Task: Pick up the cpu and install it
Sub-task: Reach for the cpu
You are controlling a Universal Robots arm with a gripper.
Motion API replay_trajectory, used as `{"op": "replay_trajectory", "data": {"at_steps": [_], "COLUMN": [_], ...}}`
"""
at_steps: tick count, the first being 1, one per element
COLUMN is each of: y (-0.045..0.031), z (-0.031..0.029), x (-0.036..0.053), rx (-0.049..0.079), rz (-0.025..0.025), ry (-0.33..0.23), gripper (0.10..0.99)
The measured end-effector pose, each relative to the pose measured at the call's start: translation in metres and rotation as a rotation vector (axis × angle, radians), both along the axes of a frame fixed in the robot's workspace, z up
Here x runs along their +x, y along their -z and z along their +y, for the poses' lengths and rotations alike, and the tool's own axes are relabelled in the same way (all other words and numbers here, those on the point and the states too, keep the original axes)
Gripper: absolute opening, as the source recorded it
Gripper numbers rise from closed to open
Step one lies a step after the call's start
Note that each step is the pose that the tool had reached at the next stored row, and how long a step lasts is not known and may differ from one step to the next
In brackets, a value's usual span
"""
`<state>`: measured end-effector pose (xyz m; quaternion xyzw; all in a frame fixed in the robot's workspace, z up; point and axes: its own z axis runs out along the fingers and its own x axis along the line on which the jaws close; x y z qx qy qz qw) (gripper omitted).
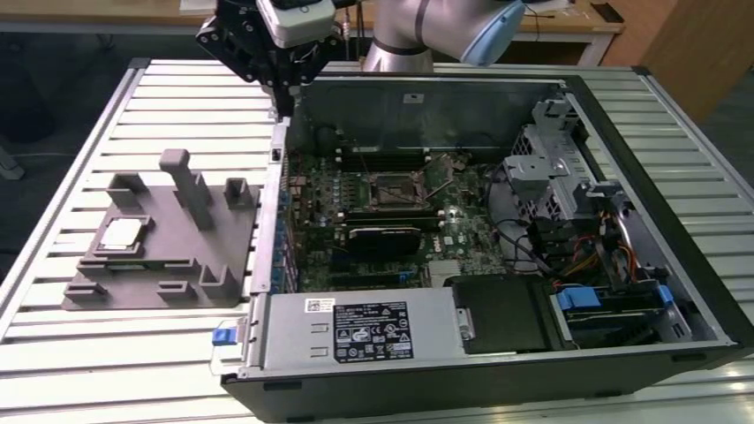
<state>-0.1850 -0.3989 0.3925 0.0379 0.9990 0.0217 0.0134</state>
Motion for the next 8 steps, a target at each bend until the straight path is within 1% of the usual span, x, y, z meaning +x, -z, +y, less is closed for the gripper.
{"op": "replay_trajectory", "data": {"at_steps": [8], "y": [0.0], "z": [0.0], "x": [-0.0035], "rx": [0.0], "rz": [0.0], "ry": [0.0], "gripper": [0.106]}}
